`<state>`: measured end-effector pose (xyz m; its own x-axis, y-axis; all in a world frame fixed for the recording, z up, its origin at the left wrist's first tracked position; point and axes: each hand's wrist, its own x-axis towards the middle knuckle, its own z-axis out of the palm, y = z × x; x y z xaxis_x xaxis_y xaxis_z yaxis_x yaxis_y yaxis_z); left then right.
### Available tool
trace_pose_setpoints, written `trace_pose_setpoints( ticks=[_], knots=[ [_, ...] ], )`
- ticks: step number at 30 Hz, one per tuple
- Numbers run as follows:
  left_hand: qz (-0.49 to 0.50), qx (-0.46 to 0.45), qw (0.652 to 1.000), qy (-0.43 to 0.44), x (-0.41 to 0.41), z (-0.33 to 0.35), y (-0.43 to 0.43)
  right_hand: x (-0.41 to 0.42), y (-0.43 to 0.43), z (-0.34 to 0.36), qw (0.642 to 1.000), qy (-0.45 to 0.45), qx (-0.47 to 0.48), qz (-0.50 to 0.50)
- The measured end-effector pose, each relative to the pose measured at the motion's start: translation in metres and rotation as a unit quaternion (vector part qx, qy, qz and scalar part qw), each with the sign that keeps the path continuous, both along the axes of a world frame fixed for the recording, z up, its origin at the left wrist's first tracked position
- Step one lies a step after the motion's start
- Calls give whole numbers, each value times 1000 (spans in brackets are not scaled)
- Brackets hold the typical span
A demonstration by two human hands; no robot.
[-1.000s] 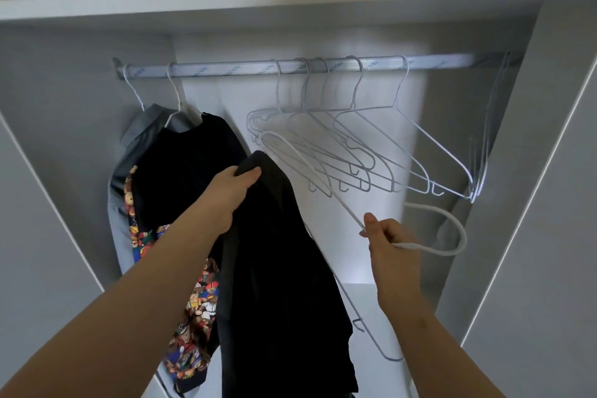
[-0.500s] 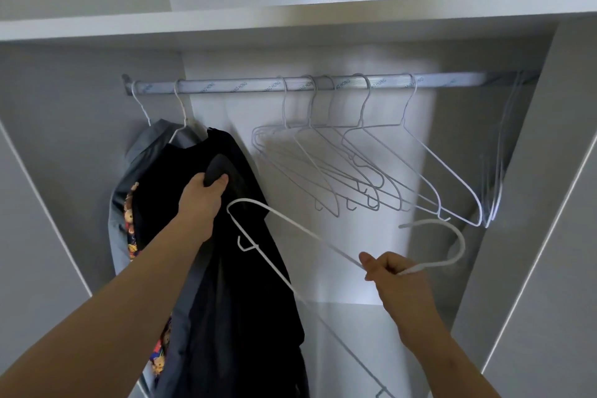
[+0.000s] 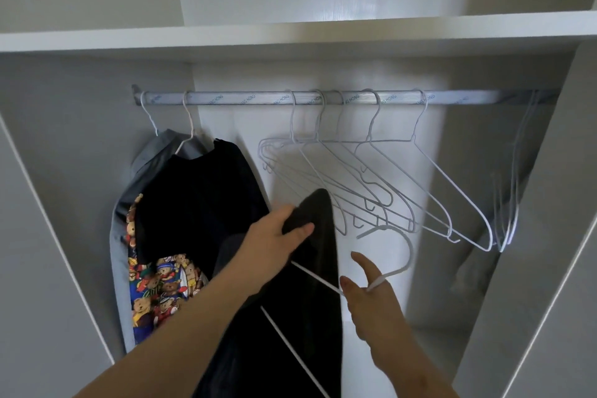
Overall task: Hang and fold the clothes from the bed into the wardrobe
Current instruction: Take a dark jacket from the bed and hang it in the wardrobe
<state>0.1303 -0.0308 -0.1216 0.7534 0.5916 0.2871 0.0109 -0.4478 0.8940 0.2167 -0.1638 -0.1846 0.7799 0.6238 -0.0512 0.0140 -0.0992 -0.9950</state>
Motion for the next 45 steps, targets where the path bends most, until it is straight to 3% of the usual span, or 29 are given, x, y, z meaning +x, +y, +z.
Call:
trace_pose_setpoints(
  ticks=[5, 7, 10, 12, 14, 15, 20, 23, 32, 36, 38, 40, 45],
  knots=[
    [-122, -95, 988, 19, 2, 2, -16, 3, 5, 0, 998, 44, 15, -44],
    [-136, -75, 986, 63, -2, 6, -8, 10, 0, 1, 995, 53, 28, -86],
    [-151, 139, 961, 184, -8, 7, 5, 16, -6, 4, 989, 68, 58, -115],
    [-123, 334, 902, 244, -8, 5, 8, 18, -8, 8, 989, 67, 68, -111],
    [-28, 512, 830, 221, -5, 2, 7, 21, -11, 14, 991, 55, 74, -96],
    [2, 545, 816, 189, -2, 0, 5, 23, -13, 17, 992, 42, 75, -87],
    [-74, 493, 856, 137, 15, -2, -8, 28, -19, 26, 994, -29, 88, -53],
    [-52, 449, 884, 119, 18, -5, -11, 31, -25, 29, 993, -49, 92, -56],
    [61, 372, 926, 14, 34, 2, -20, 33, -40, 58, 956, -211, 84, -184],
    [137, 328, 935, -9, 32, 12, -11, 37, -48, 48, 900, -268, 62, -339],
    [166, 333, 928, -36, 28, 19, -10, 41, -52, 36, 876, -234, 45, -420],
    [185, 322, 926, -64, 23, 29, -9, 41, -52, 24, 878, -164, 48, -447],
    [180, 328, 925, -70, 11, 48, -8, 34, -32, -7, 946, -65, 18, -316]
  ],
)
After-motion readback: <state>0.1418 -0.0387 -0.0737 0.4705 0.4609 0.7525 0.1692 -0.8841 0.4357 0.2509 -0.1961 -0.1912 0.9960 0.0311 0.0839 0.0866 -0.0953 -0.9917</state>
